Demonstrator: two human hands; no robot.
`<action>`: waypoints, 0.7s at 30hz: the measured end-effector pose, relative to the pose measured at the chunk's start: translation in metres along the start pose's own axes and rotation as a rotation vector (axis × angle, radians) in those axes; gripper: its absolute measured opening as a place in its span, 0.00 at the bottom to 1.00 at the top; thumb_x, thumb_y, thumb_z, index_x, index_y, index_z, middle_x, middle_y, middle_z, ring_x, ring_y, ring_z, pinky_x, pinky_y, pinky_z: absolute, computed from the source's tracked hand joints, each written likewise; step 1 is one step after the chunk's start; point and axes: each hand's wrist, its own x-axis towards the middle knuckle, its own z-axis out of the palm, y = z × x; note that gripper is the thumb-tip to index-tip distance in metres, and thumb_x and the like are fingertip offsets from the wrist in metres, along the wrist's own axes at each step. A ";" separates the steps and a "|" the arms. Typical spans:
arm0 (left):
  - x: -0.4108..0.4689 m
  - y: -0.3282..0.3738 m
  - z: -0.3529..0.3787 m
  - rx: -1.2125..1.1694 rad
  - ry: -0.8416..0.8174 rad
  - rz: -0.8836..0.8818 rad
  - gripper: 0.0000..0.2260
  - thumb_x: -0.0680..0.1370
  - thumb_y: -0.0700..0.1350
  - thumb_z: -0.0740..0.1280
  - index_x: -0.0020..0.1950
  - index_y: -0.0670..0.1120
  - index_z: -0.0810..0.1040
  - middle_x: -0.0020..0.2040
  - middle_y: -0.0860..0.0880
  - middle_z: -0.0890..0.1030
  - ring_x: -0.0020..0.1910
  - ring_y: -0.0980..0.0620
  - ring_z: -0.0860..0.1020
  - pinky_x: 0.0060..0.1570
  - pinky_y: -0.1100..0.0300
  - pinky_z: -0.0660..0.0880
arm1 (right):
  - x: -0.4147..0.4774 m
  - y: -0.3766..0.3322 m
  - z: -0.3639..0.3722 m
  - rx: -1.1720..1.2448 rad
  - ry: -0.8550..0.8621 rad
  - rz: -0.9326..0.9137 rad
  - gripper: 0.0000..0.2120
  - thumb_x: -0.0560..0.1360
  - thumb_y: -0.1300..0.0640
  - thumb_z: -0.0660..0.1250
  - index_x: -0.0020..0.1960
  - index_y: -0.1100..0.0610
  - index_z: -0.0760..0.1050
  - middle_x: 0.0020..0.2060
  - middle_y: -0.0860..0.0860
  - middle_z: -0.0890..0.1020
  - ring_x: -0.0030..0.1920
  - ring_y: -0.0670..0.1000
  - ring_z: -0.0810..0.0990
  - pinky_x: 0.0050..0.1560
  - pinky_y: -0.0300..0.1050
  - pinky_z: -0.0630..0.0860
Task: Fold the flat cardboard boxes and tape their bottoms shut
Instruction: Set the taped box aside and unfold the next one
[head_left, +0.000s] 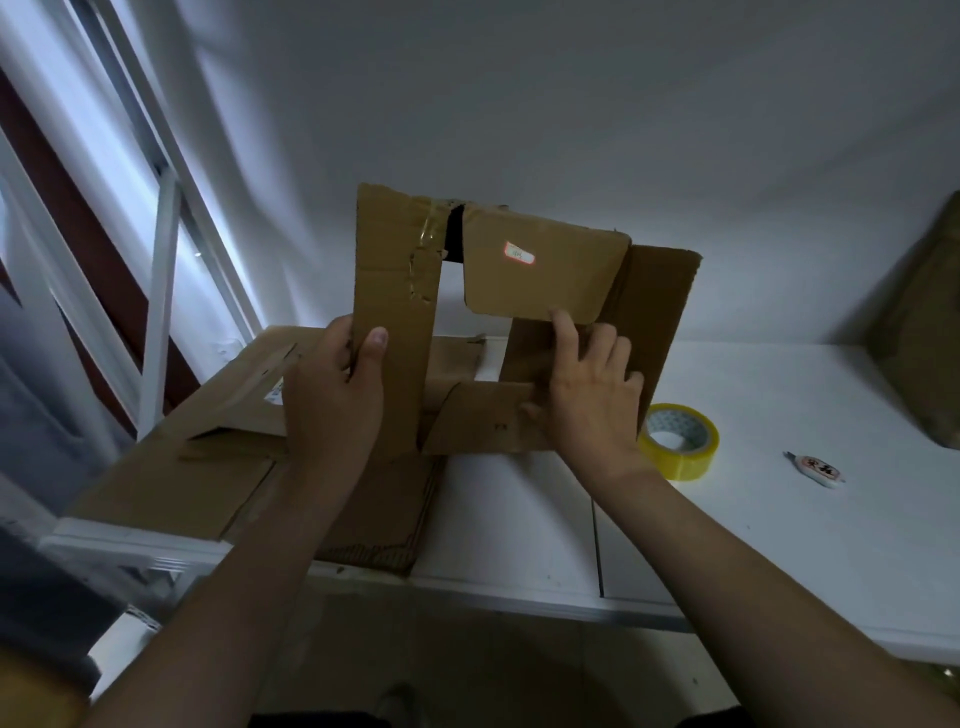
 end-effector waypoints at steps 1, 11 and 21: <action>-0.002 0.000 0.000 0.002 -0.008 0.000 0.08 0.83 0.49 0.64 0.55 0.48 0.81 0.39 0.62 0.77 0.41 0.68 0.76 0.40 0.63 0.73 | 0.002 -0.002 0.001 -0.005 0.004 -0.004 0.55 0.62 0.41 0.81 0.78 0.51 0.53 0.55 0.61 0.69 0.50 0.61 0.70 0.40 0.56 0.74; -0.051 -0.011 -0.007 0.230 -0.192 -0.035 0.05 0.81 0.51 0.64 0.46 0.53 0.73 0.33 0.55 0.77 0.31 0.59 0.76 0.30 0.63 0.69 | 0.002 -0.032 0.024 0.122 -0.015 -0.102 0.40 0.70 0.45 0.76 0.74 0.55 0.60 0.57 0.58 0.72 0.53 0.58 0.74 0.47 0.52 0.78; -0.074 -0.022 0.020 0.303 -0.263 -0.250 0.08 0.83 0.51 0.61 0.59 0.49 0.68 0.41 0.54 0.76 0.36 0.54 0.76 0.33 0.58 0.70 | -0.027 -0.056 0.000 0.317 -0.193 -0.219 0.31 0.76 0.43 0.69 0.72 0.54 0.63 0.63 0.56 0.69 0.55 0.58 0.77 0.45 0.50 0.80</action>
